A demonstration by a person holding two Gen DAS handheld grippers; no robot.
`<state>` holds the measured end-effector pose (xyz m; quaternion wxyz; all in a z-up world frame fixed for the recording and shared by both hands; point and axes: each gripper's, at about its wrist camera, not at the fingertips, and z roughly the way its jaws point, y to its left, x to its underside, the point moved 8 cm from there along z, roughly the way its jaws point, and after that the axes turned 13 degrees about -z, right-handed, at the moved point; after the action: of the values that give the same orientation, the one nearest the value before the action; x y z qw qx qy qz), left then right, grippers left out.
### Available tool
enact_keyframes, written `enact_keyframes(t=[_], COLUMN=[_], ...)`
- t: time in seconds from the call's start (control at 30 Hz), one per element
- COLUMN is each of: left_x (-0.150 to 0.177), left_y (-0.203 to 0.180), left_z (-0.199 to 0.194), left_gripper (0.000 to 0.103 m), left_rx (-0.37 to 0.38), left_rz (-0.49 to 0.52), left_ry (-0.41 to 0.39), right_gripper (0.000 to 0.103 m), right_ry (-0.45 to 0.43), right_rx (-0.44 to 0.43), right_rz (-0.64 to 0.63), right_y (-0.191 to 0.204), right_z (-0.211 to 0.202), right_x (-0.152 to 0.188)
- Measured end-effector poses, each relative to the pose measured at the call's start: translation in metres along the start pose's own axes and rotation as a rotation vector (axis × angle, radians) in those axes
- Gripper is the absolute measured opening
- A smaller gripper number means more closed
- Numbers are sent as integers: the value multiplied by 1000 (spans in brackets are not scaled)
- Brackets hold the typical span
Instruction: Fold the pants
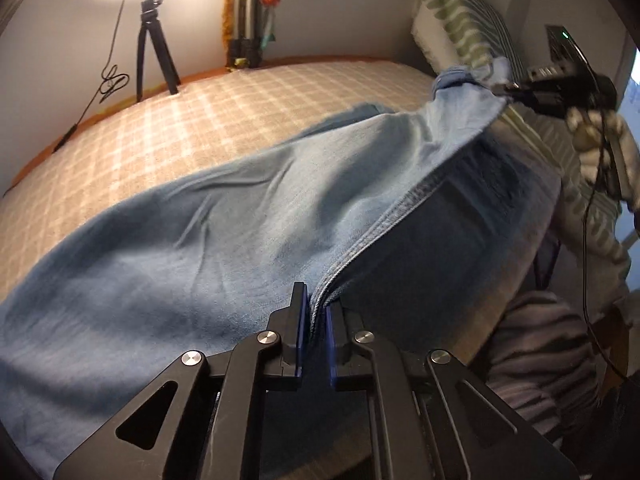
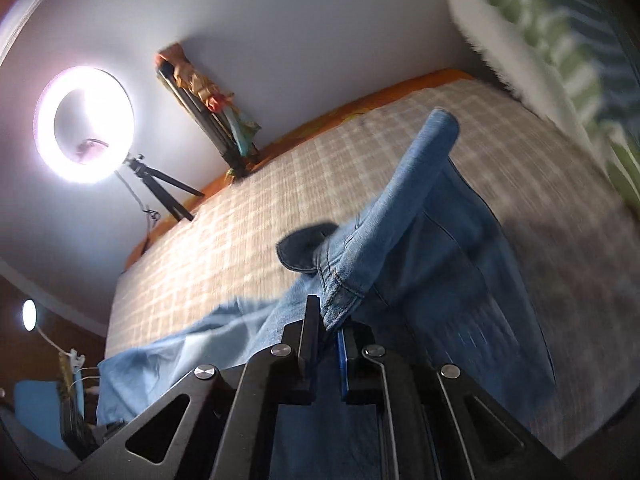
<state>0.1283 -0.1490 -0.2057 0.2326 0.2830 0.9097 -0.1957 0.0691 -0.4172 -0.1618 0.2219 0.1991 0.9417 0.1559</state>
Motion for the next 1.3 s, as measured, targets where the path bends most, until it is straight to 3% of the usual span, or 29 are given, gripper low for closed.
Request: enact_keyframes(t=[0.1,0.2,0.23,0.27,0.43,0.5,0.57,0.67,0.77,0.87,1.0,1.1,1.2,1.23,1.3], left_x=[10,15,16,16,14,11,12,12,11,12,25,35,41,42,40], left_y=[-3,-2,-2,-1,0,1,1,0,0,1,-2,1,7,11,19], left_z=[8,12,13,13,11,12,10,8,3,-4,-5,-5,-18,-26,-43], left_gripper=[7,7,7,7,7,7,7,7,7,7,9,15,26,34,37], left_rx=[-17,-26,-25,-25,-28,-27,-25,-17,-15,-7,0,3,29,38,40], left_rz=[39,49,47,46,51,42,33,27,26,35,59,41,-14,-35,-64], left_ry=[34,55,58,59,65,64,60,53,40,30,63,94,101,98,72], right_gripper=[7,21,32,34,56,54,25,11,5,4,4,16,26,37,42], right_ry=[-11,23,33,41,-50,-76,-65,-52,-45,-51,-10,86,91,95,82], right_rx=[-26,-75,-85,-100,-158,-151,-157,-130,-92,-92,-2,58,100,121,173], right_rz=[42,95,101,113,204,261,302,317,303,304,260,209,173,156,115], right_y=[-20,-39,-44,-51,-79,-94,-103,-112,-113,-111,-121,-125,-130,-131,-131], right_z=[-2,7,9,10,0,-2,4,3,-5,-22,-28,-14,-23,-29,-46], right_x=[37,67,74,80,69,64,62,66,70,78,97,111,110,108,98])
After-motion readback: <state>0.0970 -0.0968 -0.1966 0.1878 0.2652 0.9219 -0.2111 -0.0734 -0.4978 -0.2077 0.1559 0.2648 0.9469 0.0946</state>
